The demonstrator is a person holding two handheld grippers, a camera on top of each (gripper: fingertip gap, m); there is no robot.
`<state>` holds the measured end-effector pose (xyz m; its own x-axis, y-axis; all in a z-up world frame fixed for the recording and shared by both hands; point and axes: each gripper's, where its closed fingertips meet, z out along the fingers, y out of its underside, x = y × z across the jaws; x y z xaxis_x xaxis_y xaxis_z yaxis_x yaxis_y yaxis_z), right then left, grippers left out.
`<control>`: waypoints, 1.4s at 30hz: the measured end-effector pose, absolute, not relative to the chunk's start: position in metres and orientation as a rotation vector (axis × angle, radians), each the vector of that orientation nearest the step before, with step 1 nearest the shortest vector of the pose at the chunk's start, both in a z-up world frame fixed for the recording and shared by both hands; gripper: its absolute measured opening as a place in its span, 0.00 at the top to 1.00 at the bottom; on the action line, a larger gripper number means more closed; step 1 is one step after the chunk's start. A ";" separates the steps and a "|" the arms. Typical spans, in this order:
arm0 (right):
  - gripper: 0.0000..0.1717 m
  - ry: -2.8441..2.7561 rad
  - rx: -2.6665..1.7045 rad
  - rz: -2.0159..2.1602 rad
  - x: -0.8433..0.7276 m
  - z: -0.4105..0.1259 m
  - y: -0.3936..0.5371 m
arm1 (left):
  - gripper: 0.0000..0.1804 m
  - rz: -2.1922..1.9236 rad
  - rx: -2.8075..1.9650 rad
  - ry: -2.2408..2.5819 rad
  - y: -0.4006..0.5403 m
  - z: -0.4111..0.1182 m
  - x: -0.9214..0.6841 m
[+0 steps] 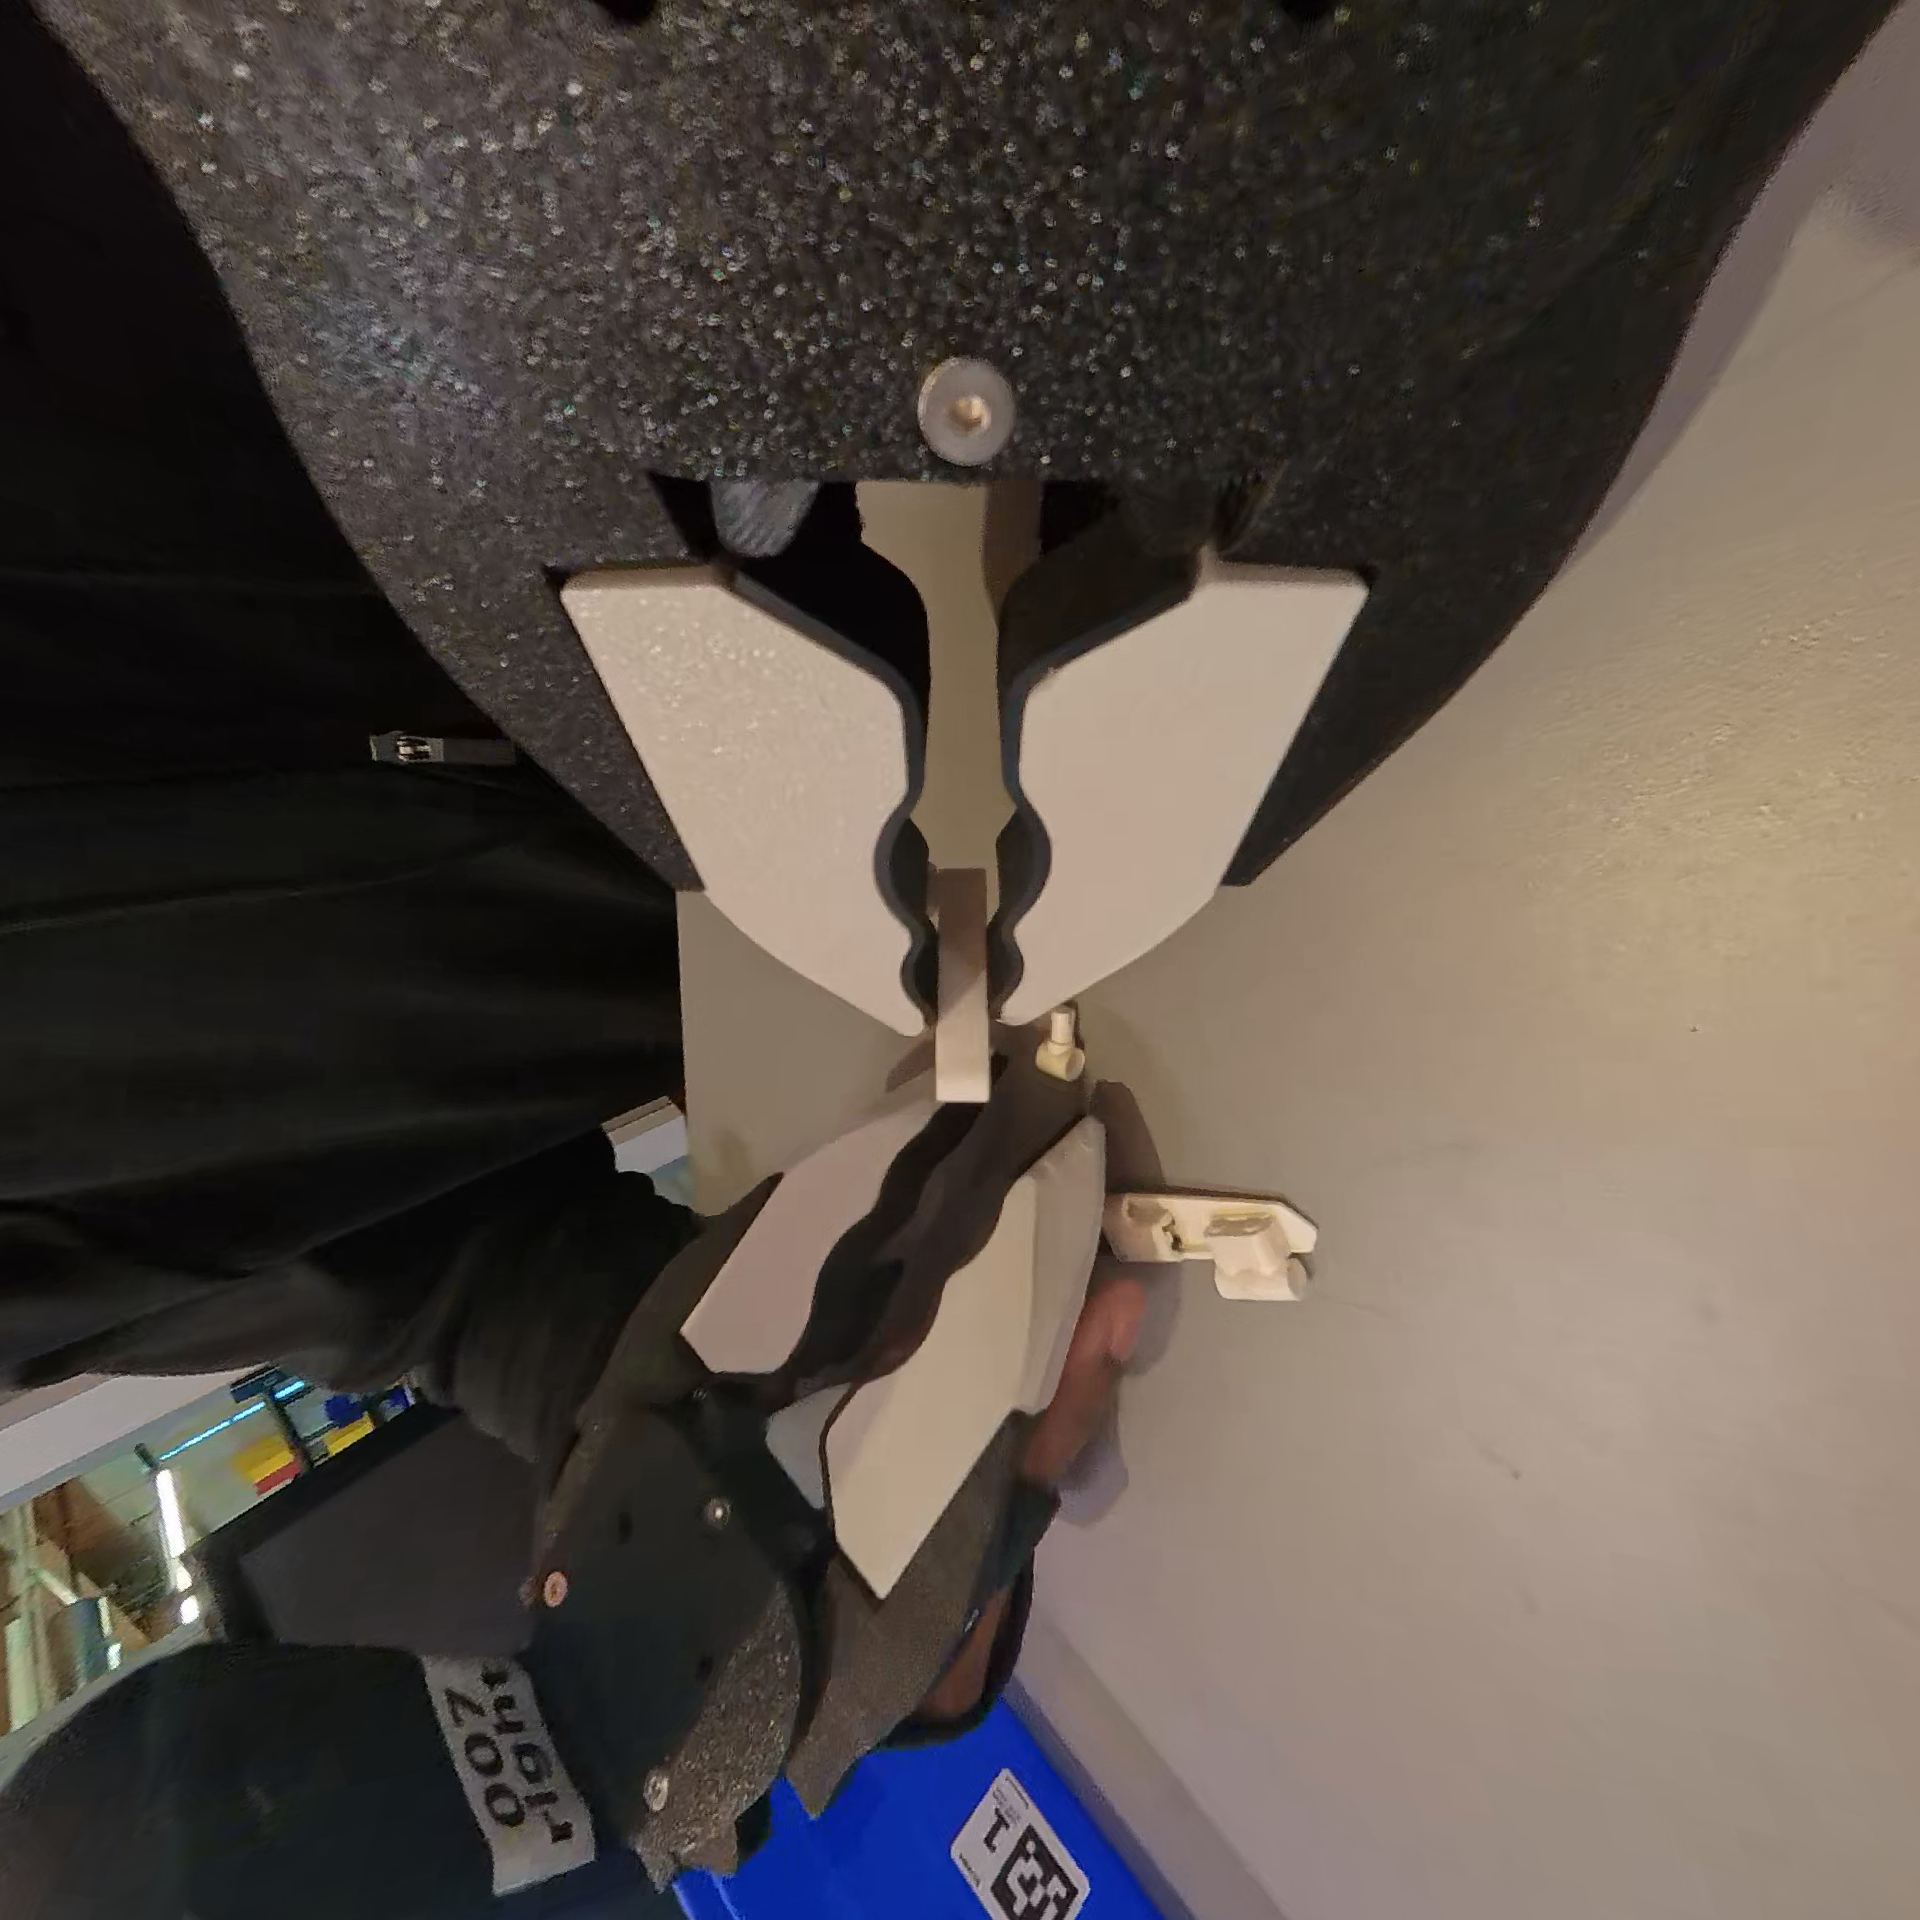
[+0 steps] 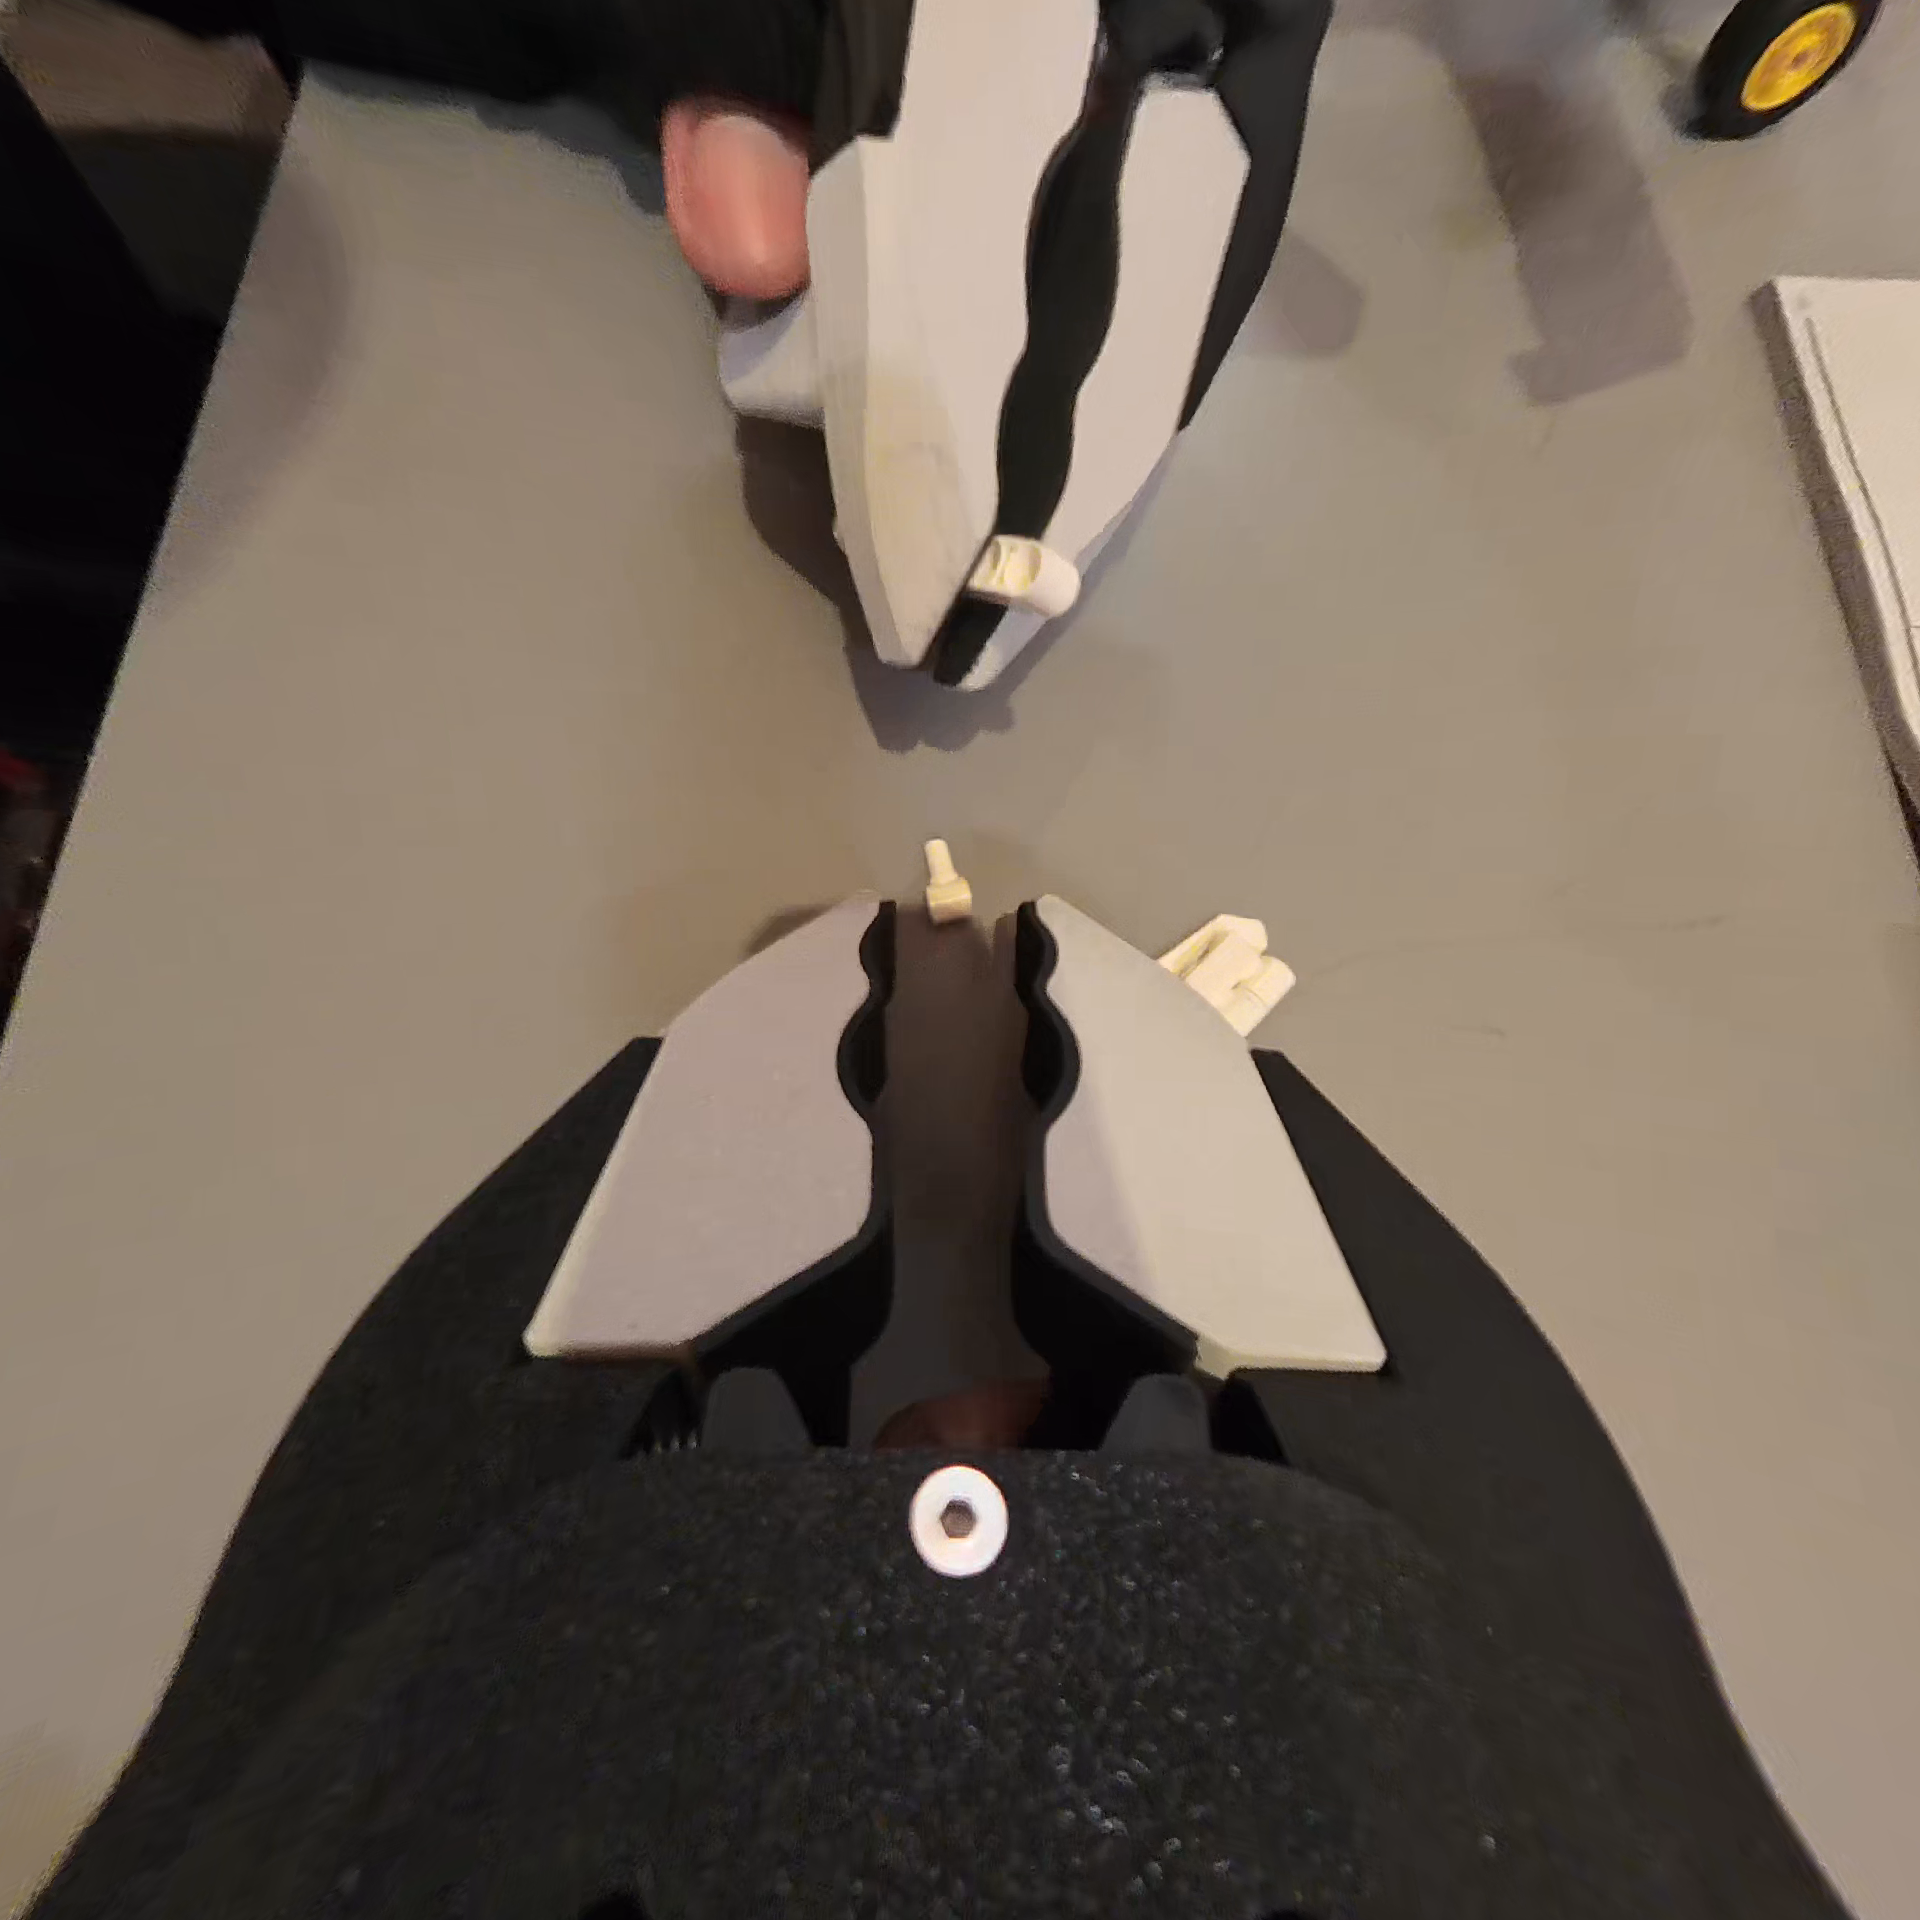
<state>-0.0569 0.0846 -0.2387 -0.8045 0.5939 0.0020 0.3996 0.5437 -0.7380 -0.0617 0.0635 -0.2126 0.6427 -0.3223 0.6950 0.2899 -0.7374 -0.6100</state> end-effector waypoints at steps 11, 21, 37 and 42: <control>0.93 -2.539 -0.836 1.002 -0.063 -0.247 0.078 | 0.95 -1.015 -2.161 0.008 0.065 -0.216 -0.069; 0.96 -2.152 -0.973 0.879 -0.092 -0.201 0.090 | 0.96 -0.788 -2.192 -0.156 0.080 -0.223 -0.088; 0.96 -2.094 -1.041 0.645 -0.100 -0.207 0.085 | 0.95 -0.245 -2.298 -0.032 0.086 -0.229 -0.094; 0.96 -2.045 -1.094 0.601 -0.103 -0.208 0.085 | 0.95 -0.038 -2.314 0.004 0.087 -0.232 -0.101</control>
<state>-0.1030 0.0848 -0.2082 -0.3728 0.8462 0.3806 0.5060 0.5293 -0.6810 -0.1013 0.0868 -0.2319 0.9995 -0.0149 0.0264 0.0094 -0.6767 -0.7362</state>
